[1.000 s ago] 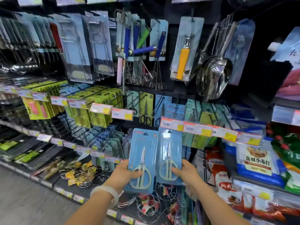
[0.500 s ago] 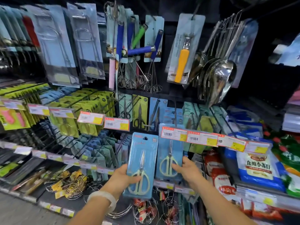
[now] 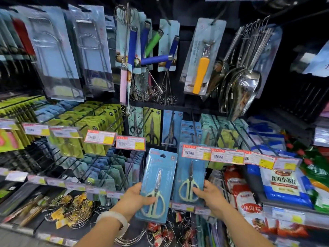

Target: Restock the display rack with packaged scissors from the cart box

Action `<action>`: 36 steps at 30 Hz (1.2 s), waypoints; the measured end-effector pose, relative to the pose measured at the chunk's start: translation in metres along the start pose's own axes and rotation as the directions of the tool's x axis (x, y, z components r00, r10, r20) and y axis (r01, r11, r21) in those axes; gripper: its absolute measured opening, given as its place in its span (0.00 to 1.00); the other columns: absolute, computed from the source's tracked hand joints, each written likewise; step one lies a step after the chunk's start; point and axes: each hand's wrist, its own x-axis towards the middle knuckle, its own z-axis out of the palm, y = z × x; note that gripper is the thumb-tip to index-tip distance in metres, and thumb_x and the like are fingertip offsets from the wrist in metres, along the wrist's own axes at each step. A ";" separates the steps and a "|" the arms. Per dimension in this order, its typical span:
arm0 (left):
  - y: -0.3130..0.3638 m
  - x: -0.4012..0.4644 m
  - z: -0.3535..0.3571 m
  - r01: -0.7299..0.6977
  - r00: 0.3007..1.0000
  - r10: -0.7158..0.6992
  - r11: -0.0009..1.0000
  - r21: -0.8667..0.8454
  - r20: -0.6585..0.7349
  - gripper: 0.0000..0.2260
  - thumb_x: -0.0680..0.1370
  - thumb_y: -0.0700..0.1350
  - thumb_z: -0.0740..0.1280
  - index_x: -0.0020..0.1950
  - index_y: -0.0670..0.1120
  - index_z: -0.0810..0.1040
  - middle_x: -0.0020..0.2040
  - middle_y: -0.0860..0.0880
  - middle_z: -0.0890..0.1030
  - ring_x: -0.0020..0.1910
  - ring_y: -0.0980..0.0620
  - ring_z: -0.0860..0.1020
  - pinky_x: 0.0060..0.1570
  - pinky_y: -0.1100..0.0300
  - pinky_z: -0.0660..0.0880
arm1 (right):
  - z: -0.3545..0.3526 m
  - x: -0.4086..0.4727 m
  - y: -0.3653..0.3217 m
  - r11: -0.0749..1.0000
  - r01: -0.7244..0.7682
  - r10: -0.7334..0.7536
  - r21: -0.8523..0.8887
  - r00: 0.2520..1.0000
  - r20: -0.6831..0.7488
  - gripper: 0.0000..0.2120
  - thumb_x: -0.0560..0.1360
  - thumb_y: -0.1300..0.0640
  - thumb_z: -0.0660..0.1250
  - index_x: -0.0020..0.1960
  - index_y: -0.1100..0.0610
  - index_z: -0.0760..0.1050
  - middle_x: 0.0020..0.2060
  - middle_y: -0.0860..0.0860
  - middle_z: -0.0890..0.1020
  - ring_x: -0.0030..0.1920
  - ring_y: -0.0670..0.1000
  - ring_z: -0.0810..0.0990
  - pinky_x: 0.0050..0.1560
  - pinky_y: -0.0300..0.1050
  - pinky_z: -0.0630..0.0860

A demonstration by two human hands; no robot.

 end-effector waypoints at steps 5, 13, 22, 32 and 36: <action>0.002 0.004 0.000 0.018 0.999 -0.018 1.000 0.003 0.039 0.19 0.71 0.33 0.72 0.60 0.44 0.76 0.52 0.46 0.85 0.53 0.46 0.82 0.60 0.44 0.75 | -0.002 0.000 0.002 0.999 -0.024 0.023 0.039 1.000 0.015 0.10 0.75 0.65 0.65 0.55 0.57 0.74 0.44 0.55 0.85 0.37 0.52 0.82 0.29 0.39 0.75; 0.007 0.005 0.005 0.023 0.998 -0.024 1.000 0.006 0.061 0.16 0.71 0.32 0.70 0.57 0.42 0.77 0.51 0.45 0.85 0.52 0.46 0.83 0.60 0.44 0.75 | -0.003 0.004 0.006 0.998 -0.001 0.001 0.062 1.000 0.004 0.09 0.74 0.65 0.66 0.53 0.56 0.75 0.37 0.52 0.86 0.39 0.55 0.79 0.34 0.42 0.72; 0.011 0.005 0.012 0.023 0.998 -0.025 0.999 0.023 0.066 0.16 0.71 0.32 0.71 0.56 0.43 0.77 0.50 0.46 0.85 0.52 0.46 0.83 0.60 0.44 0.75 | -0.003 0.008 0.004 0.999 -0.014 0.014 0.032 1.000 -0.001 0.10 0.74 0.64 0.67 0.55 0.59 0.74 0.46 0.57 0.84 0.40 0.52 0.84 0.36 0.42 0.79; 0.006 0.007 0.021 0.045 0.997 -0.045 0.999 -0.006 0.057 0.17 0.70 0.30 0.70 0.58 0.41 0.76 0.51 0.43 0.84 0.52 0.44 0.83 0.57 0.47 0.77 | -0.009 0.019 -0.010 0.984 -0.095 0.051 -0.150 0.961 -0.271 0.27 0.76 0.50 0.64 0.70 0.61 0.64 0.66 0.56 0.72 0.66 0.58 0.71 0.66 0.51 0.69; 0.003 0.008 0.033 0.039 0.997 -0.039 0.999 0.004 0.066 0.15 0.72 0.30 0.69 0.53 0.45 0.77 0.46 0.47 0.86 0.46 0.49 0.84 0.45 0.56 0.80 | -0.009 -0.002 -0.013 0.989 -0.059 0.044 -0.138 0.994 -0.103 0.19 0.76 0.50 0.64 0.63 0.59 0.71 0.62 0.54 0.76 0.60 0.53 0.76 0.64 0.48 0.71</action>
